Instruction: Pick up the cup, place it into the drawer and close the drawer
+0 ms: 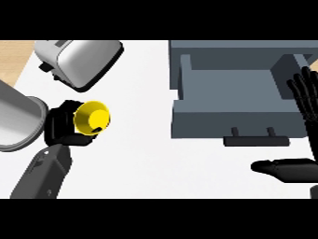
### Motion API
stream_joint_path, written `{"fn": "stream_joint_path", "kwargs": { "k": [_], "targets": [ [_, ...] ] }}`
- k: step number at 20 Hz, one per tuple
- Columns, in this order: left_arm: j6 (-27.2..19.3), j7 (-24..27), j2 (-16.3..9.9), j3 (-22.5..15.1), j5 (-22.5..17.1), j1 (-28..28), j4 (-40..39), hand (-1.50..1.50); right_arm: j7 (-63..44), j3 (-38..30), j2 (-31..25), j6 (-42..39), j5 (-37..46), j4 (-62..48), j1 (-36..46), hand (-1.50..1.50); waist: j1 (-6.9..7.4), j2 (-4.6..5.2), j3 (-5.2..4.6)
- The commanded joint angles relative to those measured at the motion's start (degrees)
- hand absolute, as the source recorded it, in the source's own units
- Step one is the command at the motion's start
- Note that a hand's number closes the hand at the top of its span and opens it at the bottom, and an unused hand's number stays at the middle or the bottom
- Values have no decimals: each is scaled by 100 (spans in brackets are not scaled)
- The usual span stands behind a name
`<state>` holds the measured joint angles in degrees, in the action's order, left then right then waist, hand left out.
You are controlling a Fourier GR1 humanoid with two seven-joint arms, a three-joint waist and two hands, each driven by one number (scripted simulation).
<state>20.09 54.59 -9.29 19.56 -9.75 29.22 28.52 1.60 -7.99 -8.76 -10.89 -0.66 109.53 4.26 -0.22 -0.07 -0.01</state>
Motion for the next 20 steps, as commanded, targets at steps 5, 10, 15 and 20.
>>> {"fn": "stream_joint_path", "kwargs": {
  "k": [5, 10, 15, 20],
  "targets": [
    [-263, -511, 313, -577, 113, 284, 1540, 150, -41, -219, -67, -22, -173, 138, -53, -150, 57, -30, 7],
    [-1051, -1869, 671, -822, 44, 1084, 2494, 150, -184, -243, -122, 31, -108, -24, 158, -150, 66, -29, 7],
    [-1433, -2942, 887, -1315, 140, 1162, 3480, 150, -18, -314, -95, -58, -214, 58, -67, -150, 46, -21, 5],
    [-2148, -2964, 925, -1763, 182, 2144, 2684, 150, 397, -430, -217, -200, -200, -694, 231, -150, -39, 25, 4]
  ]
}}
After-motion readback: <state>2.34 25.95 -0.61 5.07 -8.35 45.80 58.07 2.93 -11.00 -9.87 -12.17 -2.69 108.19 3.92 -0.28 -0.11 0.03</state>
